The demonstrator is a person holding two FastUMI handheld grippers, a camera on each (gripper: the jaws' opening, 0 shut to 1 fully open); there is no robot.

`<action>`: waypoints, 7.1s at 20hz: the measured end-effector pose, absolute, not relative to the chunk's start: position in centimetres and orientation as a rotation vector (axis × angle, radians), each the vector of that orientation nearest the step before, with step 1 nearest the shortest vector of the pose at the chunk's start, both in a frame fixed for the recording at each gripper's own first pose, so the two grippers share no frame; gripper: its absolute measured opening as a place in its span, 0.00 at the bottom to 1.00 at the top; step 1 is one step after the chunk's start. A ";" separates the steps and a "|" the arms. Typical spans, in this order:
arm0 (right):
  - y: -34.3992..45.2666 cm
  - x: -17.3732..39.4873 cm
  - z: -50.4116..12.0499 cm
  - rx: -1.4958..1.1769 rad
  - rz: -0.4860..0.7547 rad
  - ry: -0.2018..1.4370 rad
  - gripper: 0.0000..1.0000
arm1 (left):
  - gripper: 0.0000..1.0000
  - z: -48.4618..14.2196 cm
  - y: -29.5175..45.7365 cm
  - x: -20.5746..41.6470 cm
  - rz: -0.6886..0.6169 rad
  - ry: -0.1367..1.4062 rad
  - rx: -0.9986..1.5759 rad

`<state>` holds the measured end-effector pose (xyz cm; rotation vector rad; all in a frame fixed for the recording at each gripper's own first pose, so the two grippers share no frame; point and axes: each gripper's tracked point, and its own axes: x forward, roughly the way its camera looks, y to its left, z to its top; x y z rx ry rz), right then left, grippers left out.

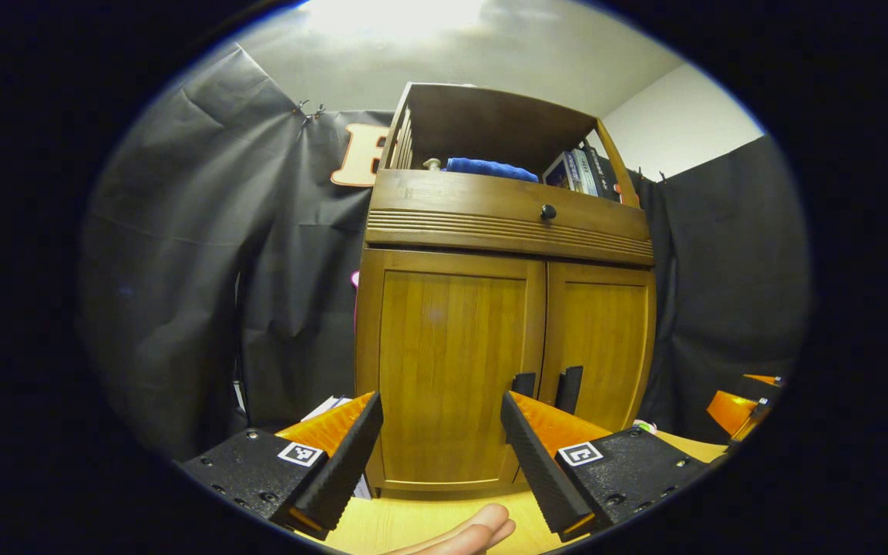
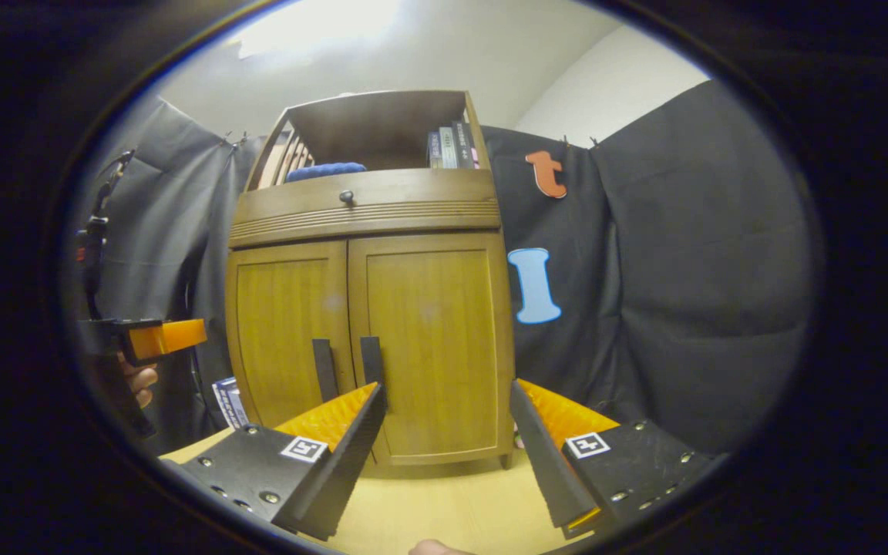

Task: Open the right door of the double-door shoe cabinet with the right hand, and open the left door with the left hand.

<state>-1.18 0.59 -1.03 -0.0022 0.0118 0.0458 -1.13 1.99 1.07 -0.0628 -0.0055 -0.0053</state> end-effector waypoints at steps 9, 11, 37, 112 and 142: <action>2.0 0.4 -0.7 -0.009 0.078 0.013 0.98 | 0.92 0.7 1.2 -1.2 -0.019 0.006 -0.059; 2.7 1.6 -0.9 -0.004 0.103 0.024 0.96 | 0.92 0.8 1.2 -1.1 -0.019 0.006 -0.059; 13.1 20.2 -8.3 -0.082 0.152 0.204 0.73 | 0.91 1.9 5.6 0.2 0.006 -0.035 -0.054; 8.2 10.2 -8.1 0.135 0.575 0.240 0.15 | 0.92 -3.0 -0.7 3.7 -0.075 0.095 -0.013; -1.8 5.4 -6.1 0.155 0.488 0.155 0.19 | 0.91 -4.4 -1.1 4.3 -0.068 0.132 -0.025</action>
